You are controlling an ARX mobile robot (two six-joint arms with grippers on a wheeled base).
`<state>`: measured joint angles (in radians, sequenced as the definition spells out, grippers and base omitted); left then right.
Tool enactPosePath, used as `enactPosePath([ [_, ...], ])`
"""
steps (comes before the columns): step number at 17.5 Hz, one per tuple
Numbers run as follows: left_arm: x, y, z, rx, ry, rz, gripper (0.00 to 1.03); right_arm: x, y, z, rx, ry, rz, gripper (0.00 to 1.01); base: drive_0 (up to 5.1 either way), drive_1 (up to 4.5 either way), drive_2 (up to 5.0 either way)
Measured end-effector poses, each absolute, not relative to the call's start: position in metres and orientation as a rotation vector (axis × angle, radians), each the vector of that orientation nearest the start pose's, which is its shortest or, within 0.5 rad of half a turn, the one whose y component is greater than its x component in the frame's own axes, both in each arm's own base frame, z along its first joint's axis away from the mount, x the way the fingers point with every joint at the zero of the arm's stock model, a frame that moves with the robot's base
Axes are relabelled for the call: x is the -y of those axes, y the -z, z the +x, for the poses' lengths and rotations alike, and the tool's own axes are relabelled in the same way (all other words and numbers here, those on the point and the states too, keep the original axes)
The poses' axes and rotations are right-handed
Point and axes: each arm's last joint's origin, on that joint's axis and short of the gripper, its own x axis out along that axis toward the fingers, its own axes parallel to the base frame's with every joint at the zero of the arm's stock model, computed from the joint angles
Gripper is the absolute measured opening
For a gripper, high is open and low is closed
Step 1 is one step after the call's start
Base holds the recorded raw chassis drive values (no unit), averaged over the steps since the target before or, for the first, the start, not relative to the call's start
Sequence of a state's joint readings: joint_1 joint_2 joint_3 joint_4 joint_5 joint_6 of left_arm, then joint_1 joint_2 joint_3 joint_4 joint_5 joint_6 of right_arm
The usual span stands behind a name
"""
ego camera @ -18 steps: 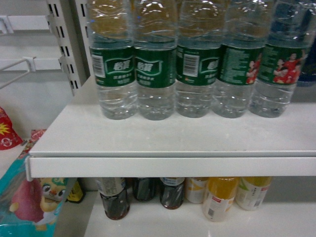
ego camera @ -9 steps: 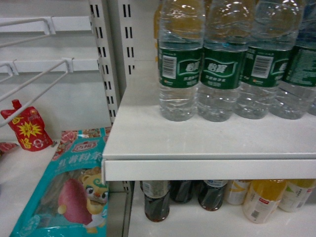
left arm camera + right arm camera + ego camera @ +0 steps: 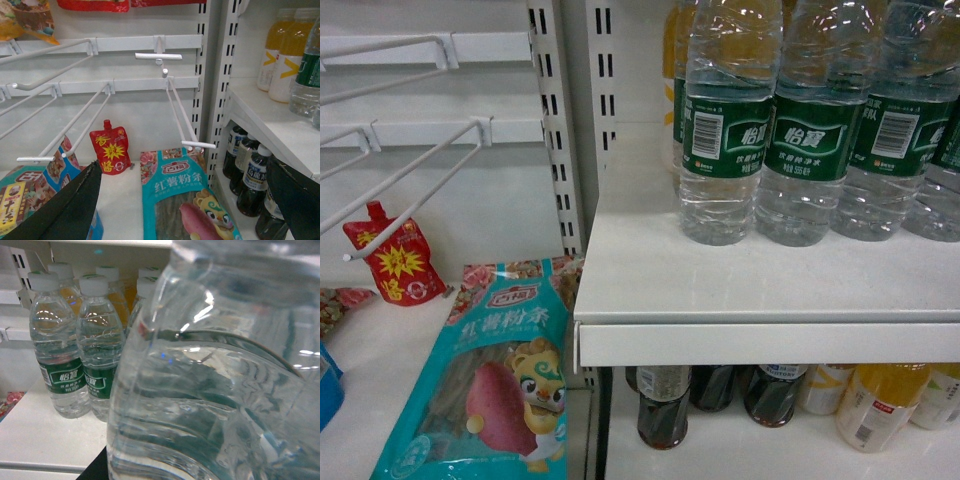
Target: Move water from second to third shelf
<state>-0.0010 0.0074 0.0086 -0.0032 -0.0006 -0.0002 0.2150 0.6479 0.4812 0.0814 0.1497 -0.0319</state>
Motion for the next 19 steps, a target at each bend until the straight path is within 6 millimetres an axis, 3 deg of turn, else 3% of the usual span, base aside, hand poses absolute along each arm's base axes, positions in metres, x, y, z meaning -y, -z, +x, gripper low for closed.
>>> enactPosePath([
  [4,0.0,-0.166,0.098,-0.002,0.0,0.0,0.98,-0.024,-0.279,0.156,-0.041,-0.228,0.034,0.43,-4.9,2.5,2.5],
  [6,0.0,-0.166,0.098,-0.002,0.0,0.0,0.98,-0.024,-0.286,0.175,-0.018,-0.204,0.04,0.43,-2.5,1.25,1.2],
  [10,0.0,-0.166,0.098,-0.002,0.0,0.0,0.98,-0.034,-0.265,0.205,-0.102,-0.216,0.028,0.43,0.0,0.0,0.0],
  [19,0.0,-0.166,0.098,-0.002,0.0,0.0,0.98,-0.037,-0.245,0.232,-0.13,-0.21,-0.023,0.43,0.0,0.0,0.0],
])
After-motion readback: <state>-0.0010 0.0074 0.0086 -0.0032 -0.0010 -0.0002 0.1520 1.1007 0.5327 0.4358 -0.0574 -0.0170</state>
